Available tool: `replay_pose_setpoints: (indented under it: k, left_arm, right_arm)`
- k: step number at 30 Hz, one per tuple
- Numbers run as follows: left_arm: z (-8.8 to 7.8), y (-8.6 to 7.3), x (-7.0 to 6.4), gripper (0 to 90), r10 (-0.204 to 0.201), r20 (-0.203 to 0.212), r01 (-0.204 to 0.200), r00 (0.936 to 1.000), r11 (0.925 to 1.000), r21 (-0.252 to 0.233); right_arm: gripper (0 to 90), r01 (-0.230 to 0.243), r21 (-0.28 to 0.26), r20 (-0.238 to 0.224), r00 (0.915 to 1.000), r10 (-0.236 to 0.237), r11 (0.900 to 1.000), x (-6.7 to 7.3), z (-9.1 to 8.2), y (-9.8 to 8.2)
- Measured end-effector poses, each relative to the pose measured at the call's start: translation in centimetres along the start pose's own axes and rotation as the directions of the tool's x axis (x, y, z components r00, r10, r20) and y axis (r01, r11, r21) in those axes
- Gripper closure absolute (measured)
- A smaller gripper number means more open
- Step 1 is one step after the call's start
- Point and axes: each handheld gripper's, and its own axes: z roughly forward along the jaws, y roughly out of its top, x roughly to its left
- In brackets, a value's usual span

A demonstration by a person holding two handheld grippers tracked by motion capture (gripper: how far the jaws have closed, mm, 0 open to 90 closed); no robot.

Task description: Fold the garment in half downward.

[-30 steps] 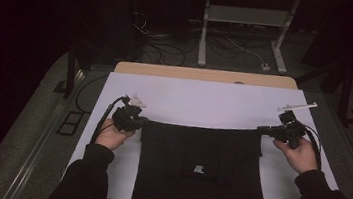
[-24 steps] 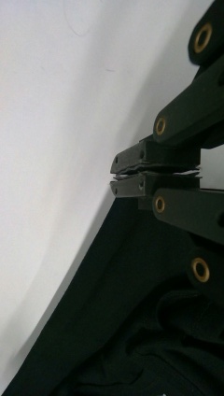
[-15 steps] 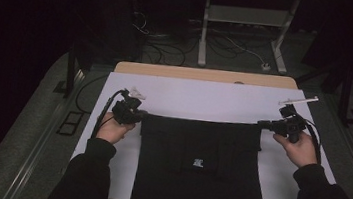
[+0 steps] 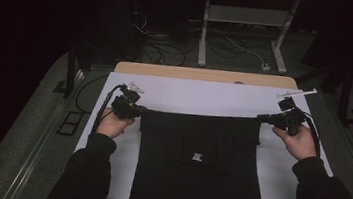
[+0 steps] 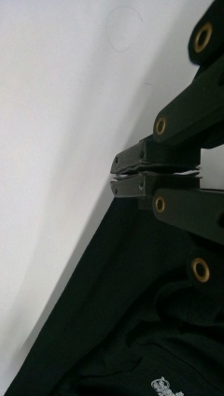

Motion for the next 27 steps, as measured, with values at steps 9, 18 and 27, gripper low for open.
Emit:
replay_pose_setpoints:
  k: [9, 18, 27]
  left_arm:
    - [0.8, 1.2, 0.2, 85.6, 0.006, -0.003, -0.006, 1.0000, 1.0000, -0.003]
    - [1.2, 1.7, 0.9, 85.6, -0.004, 0.000, 0.004, 1.0000, 1.0000, -0.005]
    - [1.3, 2.2, 1.5, 85.6, -0.014, -0.016, 0.014, 0.9998, 0.9998, -0.011]
  right_arm:
    - [86.0, -0.012, 0.028, 0.027, 0.9996, 0.011, 1.000, -0.6, 0.3, 0.3]
    - [86.0, -0.020, 0.013, 0.033, 0.9993, 0.019, 1.000, -0.7, 0.1, 0.9]
    - [86.0, -0.056, -0.037, 0.011, 0.9983, 0.057, 0.998, -1.5, 0.7, 1.3]
